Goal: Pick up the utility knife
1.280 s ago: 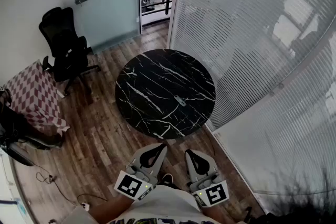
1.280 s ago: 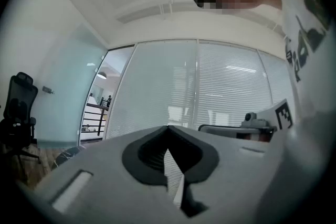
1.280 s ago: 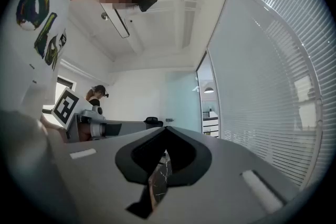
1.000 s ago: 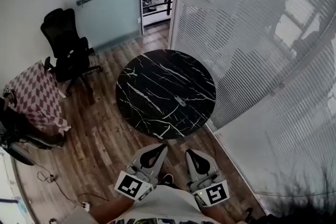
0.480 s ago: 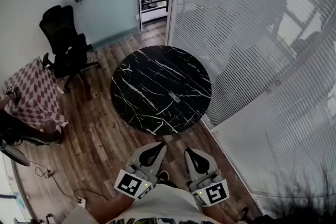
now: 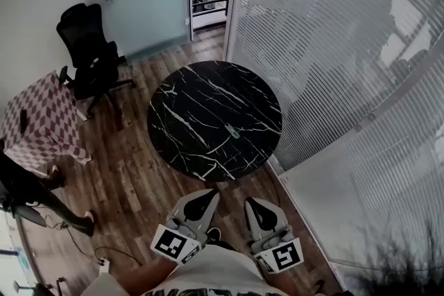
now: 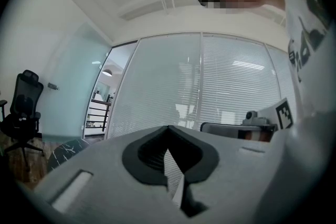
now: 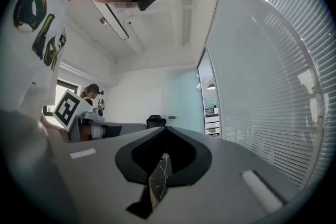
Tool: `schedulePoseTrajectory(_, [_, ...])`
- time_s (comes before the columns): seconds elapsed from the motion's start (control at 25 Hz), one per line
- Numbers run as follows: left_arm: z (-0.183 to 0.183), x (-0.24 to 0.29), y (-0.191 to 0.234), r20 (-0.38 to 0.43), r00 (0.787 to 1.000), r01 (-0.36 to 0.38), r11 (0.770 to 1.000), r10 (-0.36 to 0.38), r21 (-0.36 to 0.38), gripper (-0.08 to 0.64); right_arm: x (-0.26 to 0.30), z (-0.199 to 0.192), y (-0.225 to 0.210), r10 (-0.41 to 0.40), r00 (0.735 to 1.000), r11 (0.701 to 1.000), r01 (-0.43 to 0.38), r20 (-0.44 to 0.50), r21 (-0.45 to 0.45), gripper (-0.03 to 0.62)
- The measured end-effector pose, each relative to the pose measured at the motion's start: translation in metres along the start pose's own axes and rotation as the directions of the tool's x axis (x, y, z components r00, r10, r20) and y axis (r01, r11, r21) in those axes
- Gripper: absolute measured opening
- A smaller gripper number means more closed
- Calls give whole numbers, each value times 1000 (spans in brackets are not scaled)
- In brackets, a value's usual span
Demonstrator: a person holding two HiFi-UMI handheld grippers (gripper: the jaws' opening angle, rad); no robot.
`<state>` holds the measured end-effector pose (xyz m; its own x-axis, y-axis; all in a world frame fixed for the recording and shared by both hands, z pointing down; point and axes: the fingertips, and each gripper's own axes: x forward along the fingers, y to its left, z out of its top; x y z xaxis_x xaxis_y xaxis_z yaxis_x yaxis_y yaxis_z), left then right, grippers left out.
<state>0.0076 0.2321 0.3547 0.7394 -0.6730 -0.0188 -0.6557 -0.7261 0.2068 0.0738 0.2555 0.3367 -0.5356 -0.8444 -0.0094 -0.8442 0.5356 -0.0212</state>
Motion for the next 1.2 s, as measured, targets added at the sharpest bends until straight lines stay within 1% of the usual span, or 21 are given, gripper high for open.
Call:
schedulePoseTrajectory(0.28, [7, 20, 43, 12, 1000, -22, 1000, 22, -6, 5, 46, -4, -12, 23, 1000, 1000, -23, -14, -2, 2])
schedulePoseTrajectory(0.44, [14, 37, 74, 18, 1000, -19, 1000, 20, -9, 5, 85, -3, -23, 36, 999, 999, -36, -17, -6, 3])
schedulePoseTrajectory(0.6, [19, 55, 109, 6, 1000, -14, 1000, 14, -13, 5, 127, -1, -35, 40, 999, 999, -40, -13, -10, 2])
schedulePoseTrajectory(0.92, [38, 86, 172, 14, 1000, 8, 1000, -8, -5, 5, 197, 1, -53, 21, 1000, 1000, -22, -14, -17, 3])
schedulePoseTrajectory(1.2, [41, 100, 206, 4, 999, 35, 999, -35, -5, 5, 236, -2, -63, -4, 1000, 1000, 3, -18, -15, 3])
